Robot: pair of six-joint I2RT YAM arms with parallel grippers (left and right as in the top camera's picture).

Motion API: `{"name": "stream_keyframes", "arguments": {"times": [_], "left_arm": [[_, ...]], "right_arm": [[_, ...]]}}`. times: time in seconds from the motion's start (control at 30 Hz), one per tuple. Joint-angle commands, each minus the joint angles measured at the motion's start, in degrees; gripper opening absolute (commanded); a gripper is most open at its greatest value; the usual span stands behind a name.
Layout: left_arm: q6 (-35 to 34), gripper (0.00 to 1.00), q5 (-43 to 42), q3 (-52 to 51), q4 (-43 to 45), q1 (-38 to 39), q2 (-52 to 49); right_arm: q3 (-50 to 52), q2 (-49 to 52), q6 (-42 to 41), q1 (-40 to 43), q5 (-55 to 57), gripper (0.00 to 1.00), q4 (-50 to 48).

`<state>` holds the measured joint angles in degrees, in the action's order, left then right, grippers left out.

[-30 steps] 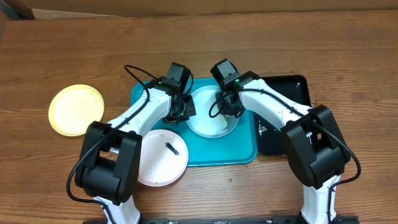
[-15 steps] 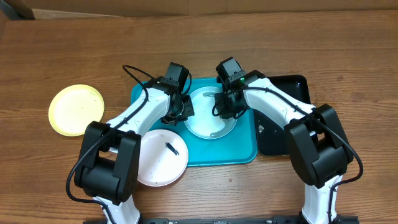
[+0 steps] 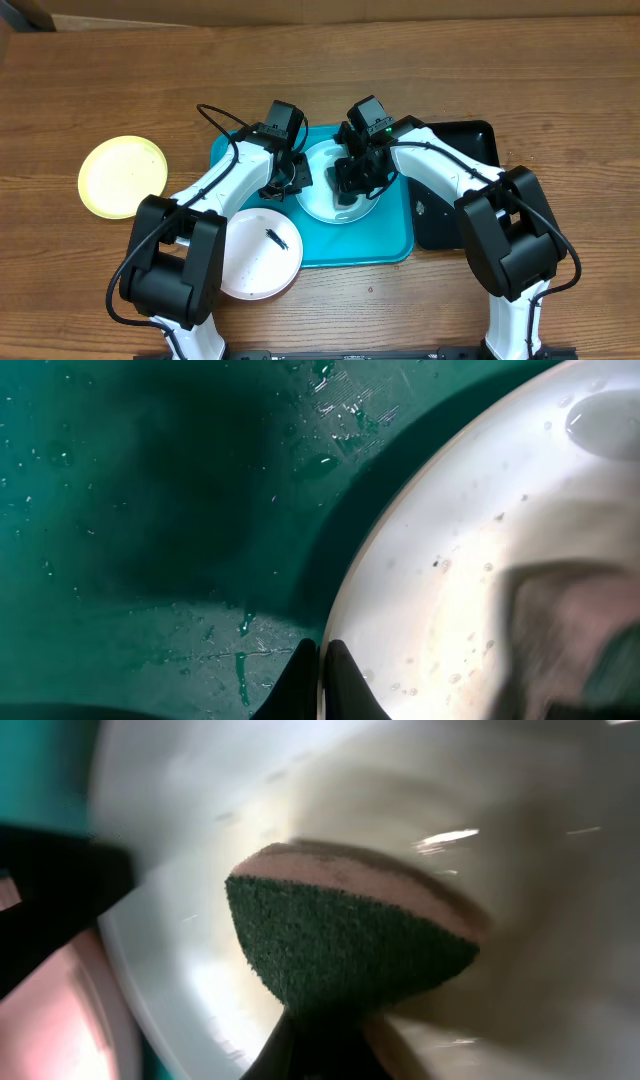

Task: Clean dirty plates on tray and stack at the side
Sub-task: 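Scrub the light blue plate with the sponge in the right gripper, then return the sponge to the black tray and withdraw the right gripper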

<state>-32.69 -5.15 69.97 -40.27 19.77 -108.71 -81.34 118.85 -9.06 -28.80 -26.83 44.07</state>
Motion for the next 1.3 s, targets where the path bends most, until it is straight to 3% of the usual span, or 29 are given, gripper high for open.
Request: {"name": "stream_keyframes", "arguments": {"times": [0.0,0.13,0.33,0.43,0.67,0.87,1.1,1.27], "left_arm": [[0.55,0.04,-0.20,-0.39,0.35,0.09,1.16],[0.55,0.04,-0.22,-0.39,0.17,0.09,1.16],[0.57,0.04,-0.22,-0.39,0.11,0.09,1.16],[0.55,0.04,-0.22,-0.39,0.11,0.09,1.16],[0.55,0.05,-0.22,-0.39,0.37,0.09,1.16],[0.55,0.05,-0.22,-0.39,0.20,0.11,1.16],[0.57,0.06,-0.20,-0.39,0.24,0.13,1.16],[0.55,0.06,0.31,-0.42,0.28,0.13,1.16]], "right_arm": [[-3.32,0.02,3.76,2.16,-13.70,0.04,0.39],[-7.85,-2.16,4.87,6.32,-19.56,0.04,3.30],[-10.29,-7.48,7.85,13.51,-18.99,0.04,10.82],[-10.29,-8.85,8.09,17.14,-11.30,0.04,16.17],[-8.31,-8.79,5.81,21.29,18.58,0.04,23.37],[-3.39,-8.68,2.82,21.31,28.98,0.04,21.51],[4.33,-8.59,2.86,21.31,32.76,0.04,11.15],[4.90,-8.59,2.91,21.31,32.83,0.04,9.62]]}}
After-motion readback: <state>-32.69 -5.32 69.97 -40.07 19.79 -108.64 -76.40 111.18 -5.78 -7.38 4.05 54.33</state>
